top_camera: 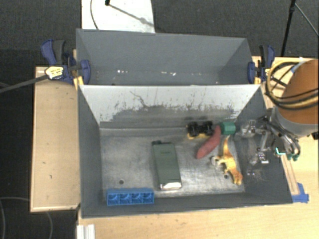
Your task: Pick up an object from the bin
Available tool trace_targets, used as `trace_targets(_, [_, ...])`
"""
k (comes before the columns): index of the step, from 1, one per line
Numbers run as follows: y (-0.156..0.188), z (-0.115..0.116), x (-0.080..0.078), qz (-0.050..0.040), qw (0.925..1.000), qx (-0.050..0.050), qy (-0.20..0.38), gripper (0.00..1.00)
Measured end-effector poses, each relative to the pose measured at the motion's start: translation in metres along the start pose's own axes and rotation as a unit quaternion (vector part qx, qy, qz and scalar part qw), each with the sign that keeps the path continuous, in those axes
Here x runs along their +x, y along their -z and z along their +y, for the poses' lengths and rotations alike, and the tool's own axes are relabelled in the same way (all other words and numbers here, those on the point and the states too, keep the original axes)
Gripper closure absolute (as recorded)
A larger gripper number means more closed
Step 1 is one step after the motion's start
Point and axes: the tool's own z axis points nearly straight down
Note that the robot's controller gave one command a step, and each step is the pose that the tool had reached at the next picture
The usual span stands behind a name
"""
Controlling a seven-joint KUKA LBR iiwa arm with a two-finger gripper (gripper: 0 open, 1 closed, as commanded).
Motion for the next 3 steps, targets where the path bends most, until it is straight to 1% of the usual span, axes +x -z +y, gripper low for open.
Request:
trace_targets(1, [0.003,0.000,-0.002,-0.0036,1.0000,0.001,0.002,0.00])
trace_targets(2, [-0.045,-0.009,-0.003,-0.0053,0.9985,0.000,-0.055,0.00])
trace_targets(3, [-0.058,-0.020,0.008,-0.0013,0.9916,0.000,-0.129,0.00])
